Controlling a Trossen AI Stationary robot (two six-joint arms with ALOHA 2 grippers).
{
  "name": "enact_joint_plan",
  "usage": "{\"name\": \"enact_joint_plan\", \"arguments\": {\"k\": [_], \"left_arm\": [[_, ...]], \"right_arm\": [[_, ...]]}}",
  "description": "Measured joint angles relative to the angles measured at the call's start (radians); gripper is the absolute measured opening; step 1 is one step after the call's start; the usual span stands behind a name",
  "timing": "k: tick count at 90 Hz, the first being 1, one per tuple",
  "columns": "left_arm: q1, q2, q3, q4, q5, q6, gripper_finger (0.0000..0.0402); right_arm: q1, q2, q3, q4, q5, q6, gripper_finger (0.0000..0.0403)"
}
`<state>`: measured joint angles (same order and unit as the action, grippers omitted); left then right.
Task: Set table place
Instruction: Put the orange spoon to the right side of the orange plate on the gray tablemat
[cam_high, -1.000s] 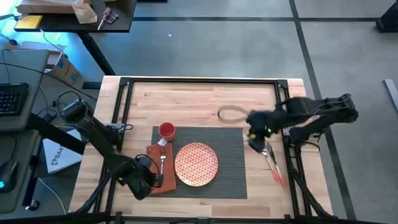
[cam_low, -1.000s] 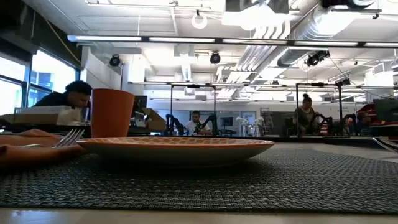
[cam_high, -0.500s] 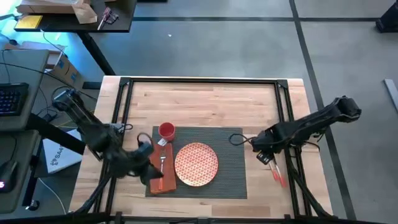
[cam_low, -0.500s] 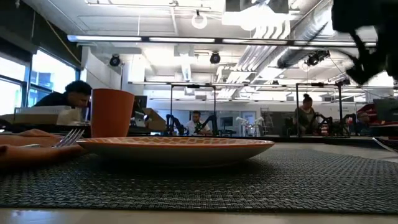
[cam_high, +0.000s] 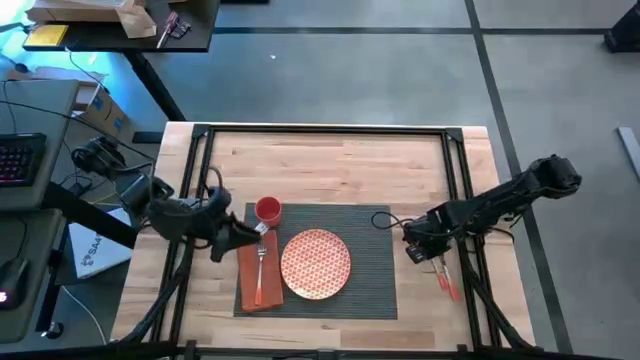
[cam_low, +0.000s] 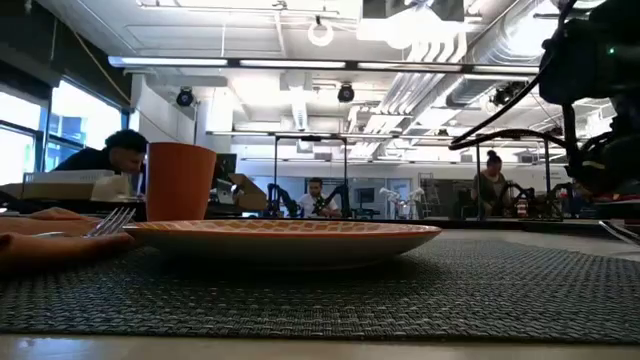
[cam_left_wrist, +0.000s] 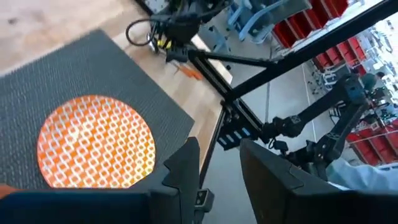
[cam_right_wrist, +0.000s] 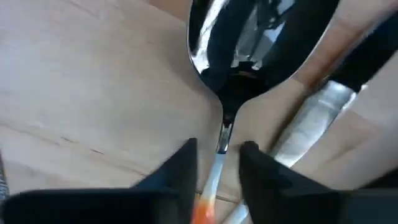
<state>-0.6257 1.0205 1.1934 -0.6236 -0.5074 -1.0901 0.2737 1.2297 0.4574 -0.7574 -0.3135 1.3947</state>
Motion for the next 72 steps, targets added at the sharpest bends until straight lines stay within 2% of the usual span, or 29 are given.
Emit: {"name": "enact_joint_plan", "arguments": {"k": [4, 26, 33, 40, 45, 56, 72], "left_arm": [[0.005, -0.008, 0.000, -0.001, 0.002, 0.020, 0.0099], [0.011, -0.054, 0.000, -0.001, 0.021, 0.089, 0.0099], [0.011, -0.069, 0.000, 0.001, 0.027, 0.122, 0.0099], [0.011, -0.081, 0.000, 0.001, 0.035, 0.154, 0.0099], [0.011, -0.089, 0.000, 0.000, 0.036, 0.180, 0.0099], [0.011, -0.100, 0.000, 0.000, 0.036, 0.248, 0.0099], [0.011, -0.102, 0.000, 0.000, 0.055, 0.297, 0.0099]], "right_arm": [[0.000, 0.000, 0.014, -0.009, 0.003, 0.008, 0.0012], [-0.002, 0.001, 0.179, -0.009, 0.004, 0.133, 0.0001], [-0.004, 0.002, 0.239, 0.058, 0.064, 0.214, 0.0000], [0.001, 0.026, 0.291, 0.166, 0.180, 0.308, 0.0000], [0.001, 0.064, 0.321, 0.225, 0.238, 0.355, 0.0000], [-0.010, 0.200, 0.392, 0.292, 0.293, 0.379, 0.0000], [-0.042, 0.396, 0.501, 0.283, 0.274, 0.379, 0.0000]]}}
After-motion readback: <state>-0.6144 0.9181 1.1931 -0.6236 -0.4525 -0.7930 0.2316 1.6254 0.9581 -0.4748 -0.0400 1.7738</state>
